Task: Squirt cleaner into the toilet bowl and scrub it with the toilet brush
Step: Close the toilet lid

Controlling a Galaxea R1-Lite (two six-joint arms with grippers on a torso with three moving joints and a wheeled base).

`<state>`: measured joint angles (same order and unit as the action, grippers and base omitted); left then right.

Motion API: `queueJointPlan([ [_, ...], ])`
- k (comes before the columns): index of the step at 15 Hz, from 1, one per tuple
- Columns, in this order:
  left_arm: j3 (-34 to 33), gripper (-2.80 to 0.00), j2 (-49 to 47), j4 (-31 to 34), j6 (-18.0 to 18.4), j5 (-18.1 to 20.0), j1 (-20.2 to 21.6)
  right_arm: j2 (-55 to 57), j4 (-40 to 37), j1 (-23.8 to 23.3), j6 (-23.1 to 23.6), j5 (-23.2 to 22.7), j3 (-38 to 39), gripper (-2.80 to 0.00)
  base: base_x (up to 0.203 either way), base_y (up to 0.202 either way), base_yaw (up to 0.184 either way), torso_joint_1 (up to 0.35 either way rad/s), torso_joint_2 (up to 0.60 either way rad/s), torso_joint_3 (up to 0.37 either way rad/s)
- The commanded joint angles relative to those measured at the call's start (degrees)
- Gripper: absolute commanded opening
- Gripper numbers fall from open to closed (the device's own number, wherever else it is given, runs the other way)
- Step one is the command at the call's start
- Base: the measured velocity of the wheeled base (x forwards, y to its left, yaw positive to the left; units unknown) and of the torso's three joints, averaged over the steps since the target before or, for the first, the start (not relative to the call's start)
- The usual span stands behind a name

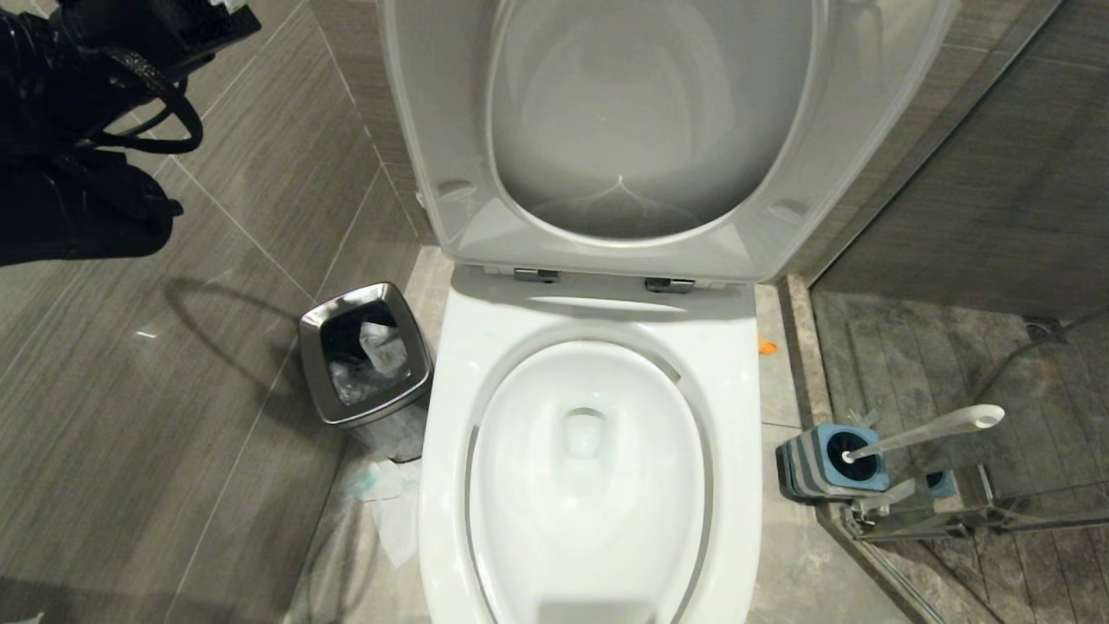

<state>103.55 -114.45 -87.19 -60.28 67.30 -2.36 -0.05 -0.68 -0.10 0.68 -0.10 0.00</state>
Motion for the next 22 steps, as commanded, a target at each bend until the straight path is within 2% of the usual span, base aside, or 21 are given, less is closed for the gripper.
queueJointPlan([
  [1, 0.28, -2.8, -1.23, -0.48, 1.14, 0.37, -0.31, 0.05, -0.02, 0.01, 0.02, 0.01, 0.0, -2.8, 0.0, 0.0, 0.0, 0.0, 0.0, 0.0],
  [5, 5.43, -2.8, -5.43, 0.11, 8.13, 0.37, -1.34, 0.05, -0.02, 0.01, 0.02, 0.01, 0.0, -2.8, 0.0, 0.0, 0.0, 0.0, 0.0, 0.0],
  [7, 7.49, -2.8, -6.5, 4.59, 14.21, -0.12, -1.49, 0.05, -0.02, 0.01, 0.02, 0.01, 0.0, -2.8, 0.0, 0.0, 0.0, 0.0, 0.0, 0.0],
  [11, 7.55, -2.8, -5.75, 14.36, 25.04, -8.46, -1.7, 0.05, -0.02, 0.01, 0.02, 0.01, 0.0, -2.8, 0.0, 0.0, 0.0, 0.0, 0.0, 0.0],
  [13, 7.55, -2.8, -5.07, 20.25, 31.26, -14.26, -3.69, 0.05, -0.02, 0.01, 0.02, 0.01, 0.0, -2.8, 0.0, 0.0, 0.0, 0.0, 0.0, 0.0],
  [14, 7.55, -2.8, -4.74, 21.97, 32.91, -16.73, -5.4, 0.05, -0.02, 0.01, 0.02, 0.01, 0.0, -2.8, 0.0, 0.0, 0.0, 0.0, 0.0, 0.0],
  [17, 7.52, -2.8, -2.8, 22.58, 33.64, -17.29, -8.83, 0.05, -0.02, 0.01, 0.02, 0.01, 0.0, -2.8, 0.0, 0.0, 0.0, 0.0, 0.0, 0.0],
  [20, 7.46, -2.8, -1.07, 22.67, 33.42, -14.82, -9.45, 0.05, 0.04, 0.01, 0.02, 0.01, 0.0, -2.8, 0.0, 0.0, 0.0, 0.0, 0.0, 0.0],
  [22, 7.37, -2.8, 0.59, 22.91, 30.85, -14.49, -9.01, 0.05, -0.02, 0.01, 0.02, 0.01, 0.0, -2.8, 0.0, 0.0, 0.0, 0.0, 0.0, 0.0],
])
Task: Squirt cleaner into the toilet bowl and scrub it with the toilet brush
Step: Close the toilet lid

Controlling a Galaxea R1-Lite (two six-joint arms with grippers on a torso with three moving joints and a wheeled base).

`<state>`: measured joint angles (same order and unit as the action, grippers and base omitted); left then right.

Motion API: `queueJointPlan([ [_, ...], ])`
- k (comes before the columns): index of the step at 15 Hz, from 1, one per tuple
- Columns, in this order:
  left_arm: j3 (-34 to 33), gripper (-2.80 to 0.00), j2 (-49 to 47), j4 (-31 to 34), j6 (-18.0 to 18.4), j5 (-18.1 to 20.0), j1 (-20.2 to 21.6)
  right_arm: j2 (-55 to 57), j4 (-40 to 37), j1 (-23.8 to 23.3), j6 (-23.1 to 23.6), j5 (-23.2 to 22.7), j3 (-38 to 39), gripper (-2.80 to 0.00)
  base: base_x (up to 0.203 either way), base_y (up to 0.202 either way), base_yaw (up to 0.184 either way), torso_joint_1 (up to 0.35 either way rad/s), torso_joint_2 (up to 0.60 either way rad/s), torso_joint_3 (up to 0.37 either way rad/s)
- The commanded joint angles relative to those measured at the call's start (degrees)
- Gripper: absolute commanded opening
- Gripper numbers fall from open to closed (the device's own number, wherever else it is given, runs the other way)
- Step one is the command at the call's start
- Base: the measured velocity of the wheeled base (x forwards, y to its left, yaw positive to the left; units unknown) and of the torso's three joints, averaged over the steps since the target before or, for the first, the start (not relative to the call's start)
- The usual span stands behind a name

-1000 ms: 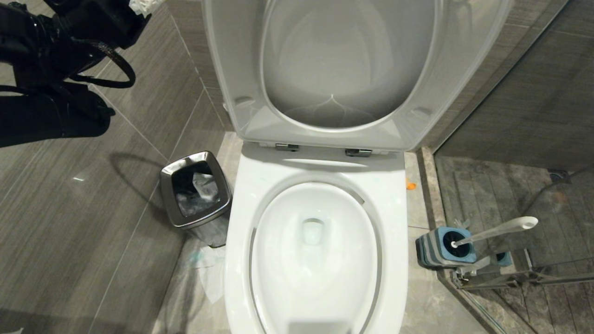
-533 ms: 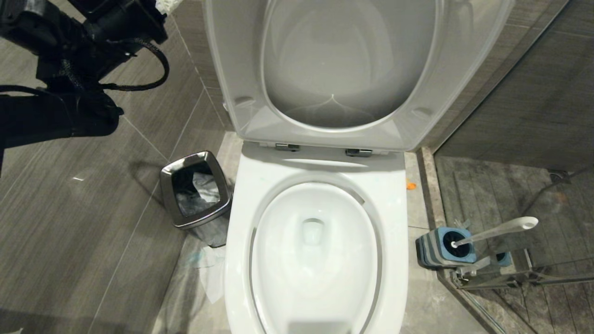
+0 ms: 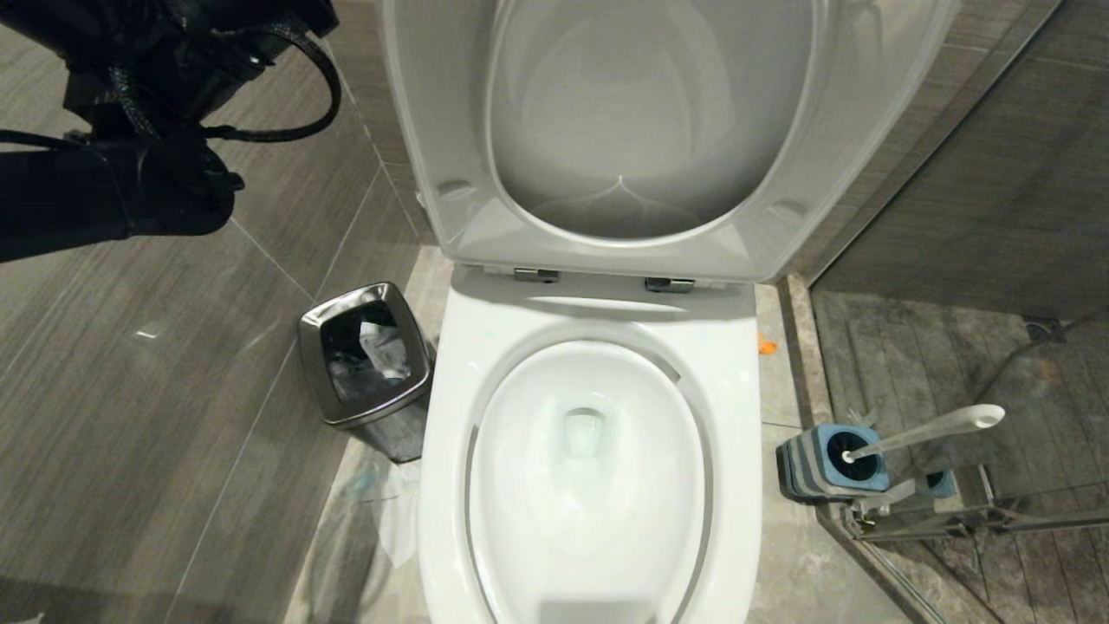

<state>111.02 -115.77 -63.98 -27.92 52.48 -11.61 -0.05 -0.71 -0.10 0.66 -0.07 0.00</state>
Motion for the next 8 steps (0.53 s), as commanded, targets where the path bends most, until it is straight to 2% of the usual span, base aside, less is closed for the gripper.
queueJointPlan([
  [1, -0.46, -2.8, 2.73, -0.28, -3.34, 0.38, 0.46, 0.05, 0.0, 0.01, 0.04, -0.02, 0.0, -2.8, 0.0, 0.0, 0.0, 0.0, 0.0, 0.0],
  [2, -1.04, -2.8, 3.51, -0.2, -5.06, 0.48, 0.53, 0.05, 0.0, 0.01, 0.04, -0.02, 0.0, -2.8, 0.0, 0.0, 0.0, 0.0, 0.0, 0.0],
  [4, -3.03, -2.8, 4.78, -0.23, -6.15, 1.63, 0.53, 0.05, 0.0, 0.01, 0.04, -0.02, 0.0, -2.8, 0.0, 0.0, 0.0, 0.0, 0.0, 0.0],
  [6, -5.95, -2.8, 4.97, -1.59, -5.86, 4.43, 0.46, 0.05, 0.0, 0.01, 0.04, -0.02, 0.0, -2.8, 0.0, 0.0, 0.0, 0.0, 0.0, 0.0],
  [8, -6.03, -2.8, 3.68, -3.34, -5.82, 4.56, 0.11, 0.05, 0.0, 0.01, 0.04, -0.02, 0.0, -2.8, 0.0, 0.0, 0.0, 0.0, 0.0, 0.0],
])
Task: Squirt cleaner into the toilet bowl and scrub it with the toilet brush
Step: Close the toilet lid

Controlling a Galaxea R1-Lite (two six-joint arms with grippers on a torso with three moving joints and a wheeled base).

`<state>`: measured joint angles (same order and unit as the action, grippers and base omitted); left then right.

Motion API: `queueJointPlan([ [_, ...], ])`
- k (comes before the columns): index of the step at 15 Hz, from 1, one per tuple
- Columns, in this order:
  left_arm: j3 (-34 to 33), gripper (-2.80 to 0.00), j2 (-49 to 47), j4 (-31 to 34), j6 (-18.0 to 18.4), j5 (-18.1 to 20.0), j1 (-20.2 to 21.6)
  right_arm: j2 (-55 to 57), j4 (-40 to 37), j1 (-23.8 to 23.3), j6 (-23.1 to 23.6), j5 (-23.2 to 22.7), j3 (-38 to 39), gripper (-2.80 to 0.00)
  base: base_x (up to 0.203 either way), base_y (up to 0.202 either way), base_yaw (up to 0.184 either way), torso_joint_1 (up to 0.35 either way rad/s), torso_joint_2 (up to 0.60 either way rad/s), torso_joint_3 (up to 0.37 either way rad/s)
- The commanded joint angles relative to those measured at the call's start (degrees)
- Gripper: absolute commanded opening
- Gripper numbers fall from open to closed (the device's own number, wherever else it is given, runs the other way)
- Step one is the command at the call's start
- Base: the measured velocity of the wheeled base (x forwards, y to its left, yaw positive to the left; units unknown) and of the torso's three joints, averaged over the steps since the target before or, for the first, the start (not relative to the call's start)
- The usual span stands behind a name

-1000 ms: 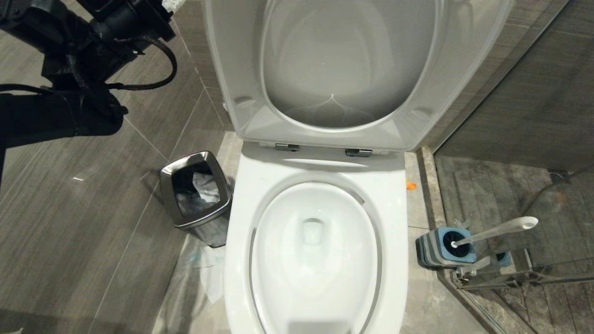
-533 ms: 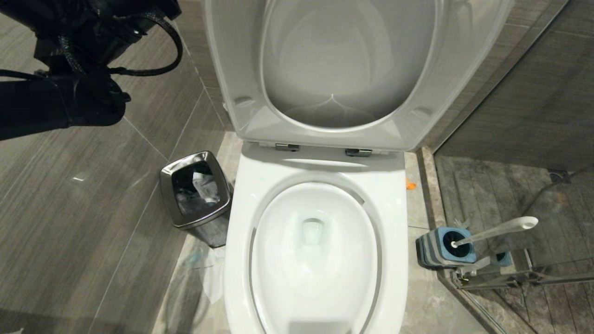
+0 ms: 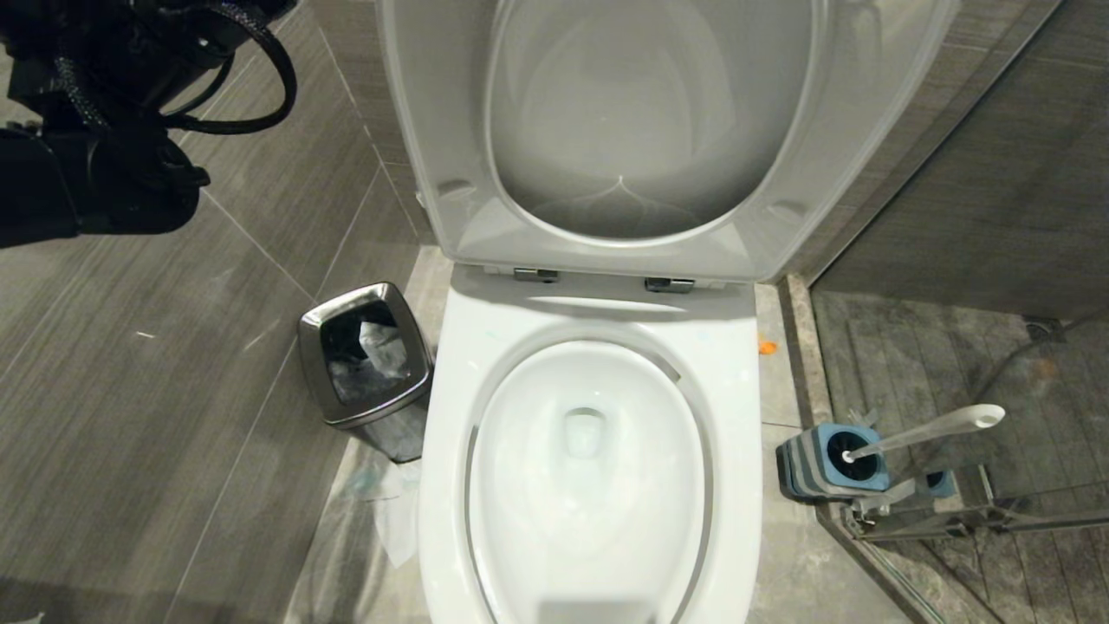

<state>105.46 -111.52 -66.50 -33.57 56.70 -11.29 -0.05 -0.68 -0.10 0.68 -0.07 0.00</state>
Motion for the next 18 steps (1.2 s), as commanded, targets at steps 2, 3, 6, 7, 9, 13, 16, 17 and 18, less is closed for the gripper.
queueJointPlan([
  [2, -0.52, -2.8, -1.07, -1.51, 0.16, 0.56, -0.45, 0.05, -0.02, 0.01, 0.02, -0.01, 0.0, -2.8, 0.0, 0.0, 0.0, 0.0, 0.0, 0.0],
  [3, -0.56, -2.8, -1.03, -1.48, 0.17, 0.7, -0.8, 0.05, -0.02, 0.01, 0.02, -0.01, 0.0, -2.8, 0.0, 0.0, 0.0, 0.0, 0.0, 0.0],
  [6, -4.16, -2.8, -0.29, -2.12, 0.32, 1.33, -1.48, 0.05, -0.02, 0.01, 0.02, -0.01, 0.0, -2.8, 0.0, 0.0, 0.0, 0.0, 0.0, 0.0],
  [7, -5.96, -2.8, 0.21, -3.06, 0.33, 1.42, -1.9, 0.05, -0.02, 0.01, 0.02, -0.01, 0.0, -2.8, 0.0, 0.0, 0.0, 0.0, 0.0, 0.0],
  [9, -10.17, -2.8, 2.11, -4.06, 0.28, 1.57, -2.63, 0.05, -0.02, 0.01, 0.02, -0.01, 0.0, -2.8, 0.0, 0.0, 0.0, 0.0, 0.0, 0.0],
  [13, -20.42, -2.8, 8.89, -4.02, 0.03, 6.07, -4.36, 0.05, -0.02, 0.01, 0.02, -0.01, 0.0, -2.8, 0.0, 0.0, 0.0, 0.0, 0.0, 0.0],
  [16, -26.59, -2.8, 13.34, -3.31, -0.38, 9.15, -4.44, 0.05, -0.02, 0.01, 0.02, -0.01, 0.0, -2.8, 0.0, 0.0, 0.0, 0.0, 0.0, 0.0],
  [17, -29.74, -2.8, 15.39, -2.38, -0.45, 10.27, -4.44, 0.05, -0.02, 0.01, 0.02, -0.01, 0.0, -2.8, 0.0, 0.0, 0.0, 0.0, 0.0, 0.0],
  [18, -33.09, -2.8, 17.55, -1.38, -0.49, 11.61, -4.44, 0.05, -0.02, 0.01, 0.02, -0.01, 0.0, -2.8, 0.0, 0.0, 0.0, 0.0, 0.0, 0.0],
])
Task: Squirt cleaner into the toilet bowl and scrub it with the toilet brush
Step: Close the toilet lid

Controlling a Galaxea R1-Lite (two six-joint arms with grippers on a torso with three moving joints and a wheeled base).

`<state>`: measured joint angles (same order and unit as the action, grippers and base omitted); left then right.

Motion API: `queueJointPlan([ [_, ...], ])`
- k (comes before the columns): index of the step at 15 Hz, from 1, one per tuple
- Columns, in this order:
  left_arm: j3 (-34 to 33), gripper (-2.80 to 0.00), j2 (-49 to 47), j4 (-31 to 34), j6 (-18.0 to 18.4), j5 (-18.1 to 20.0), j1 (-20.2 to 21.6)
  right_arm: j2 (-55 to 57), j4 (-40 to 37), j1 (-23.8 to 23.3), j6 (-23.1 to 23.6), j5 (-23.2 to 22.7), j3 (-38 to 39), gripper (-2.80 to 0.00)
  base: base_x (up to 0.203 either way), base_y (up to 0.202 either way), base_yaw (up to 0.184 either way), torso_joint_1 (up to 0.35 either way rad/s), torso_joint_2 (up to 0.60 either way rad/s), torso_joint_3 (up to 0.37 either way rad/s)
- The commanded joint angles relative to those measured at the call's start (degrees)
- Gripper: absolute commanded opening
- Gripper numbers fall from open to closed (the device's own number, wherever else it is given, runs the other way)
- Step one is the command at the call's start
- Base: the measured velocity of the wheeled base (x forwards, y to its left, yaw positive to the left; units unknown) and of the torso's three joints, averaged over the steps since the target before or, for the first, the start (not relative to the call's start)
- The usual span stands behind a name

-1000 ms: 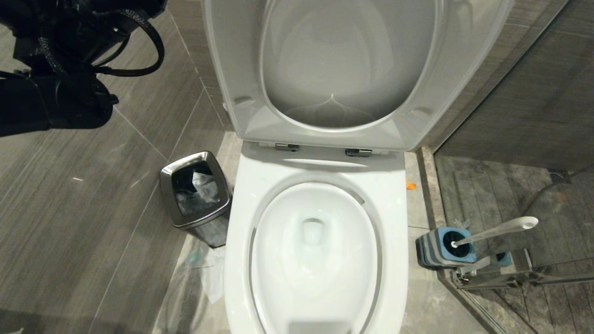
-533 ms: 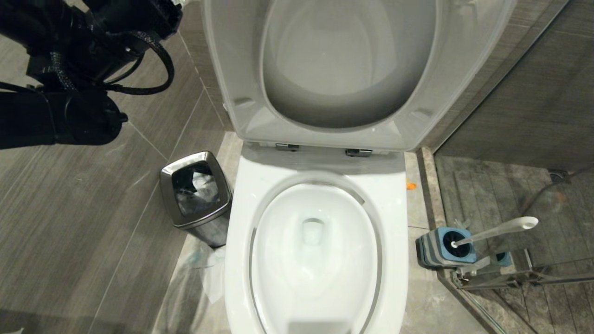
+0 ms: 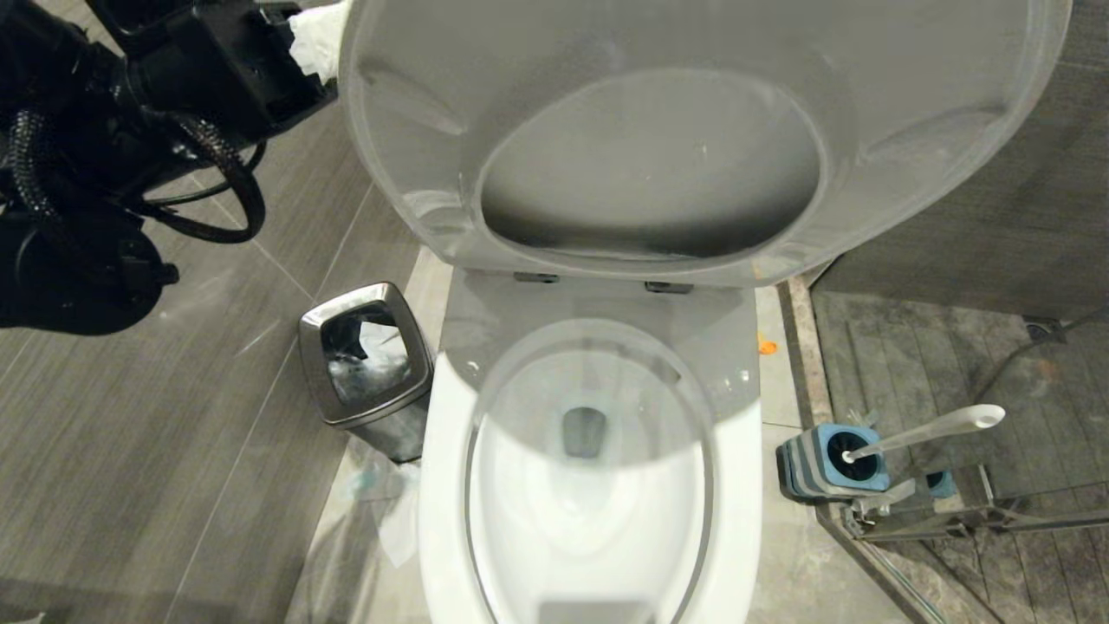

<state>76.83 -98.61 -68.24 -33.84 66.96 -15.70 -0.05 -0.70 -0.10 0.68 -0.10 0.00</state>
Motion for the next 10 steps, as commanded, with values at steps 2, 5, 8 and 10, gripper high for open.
queueJointPlan([
  [2, -10.39, -2.8, 7.96, 2.02, -0.25, 3.48, 0.04, 0.05, 0.0, 0.01, 0.02, 0.01, 0.0, -2.8, 0.0, 0.0, 0.0, 0.0, 0.0, 0.0],
  [5, -16.07, -2.8, 11.41, 4.17, -0.26, 4.13, -0.98, 0.05, 0.0, 0.01, 0.02, 0.01, 0.0, -2.8, 0.0, 0.0, 0.0, 0.0, 0.0, 0.0],
  [8, -16.41, -2.8, 13.06, 7.0, -0.17, 4.06, -1.26, 0.05, 0.0, 0.01, 0.02, 0.01, 0.0, -2.8, 0.0, 0.0, 0.0, 0.0, 0.0, 0.0],
  [10, -17.42, -2.8, 13.75, 7.48, -0.23, 3.91, -1.26, 0.05, 0.0, 0.01, 0.02, 0.01, 0.0, -2.8, 0.0, 0.0, 0.0, 0.0, 0.0, 0.0],
])
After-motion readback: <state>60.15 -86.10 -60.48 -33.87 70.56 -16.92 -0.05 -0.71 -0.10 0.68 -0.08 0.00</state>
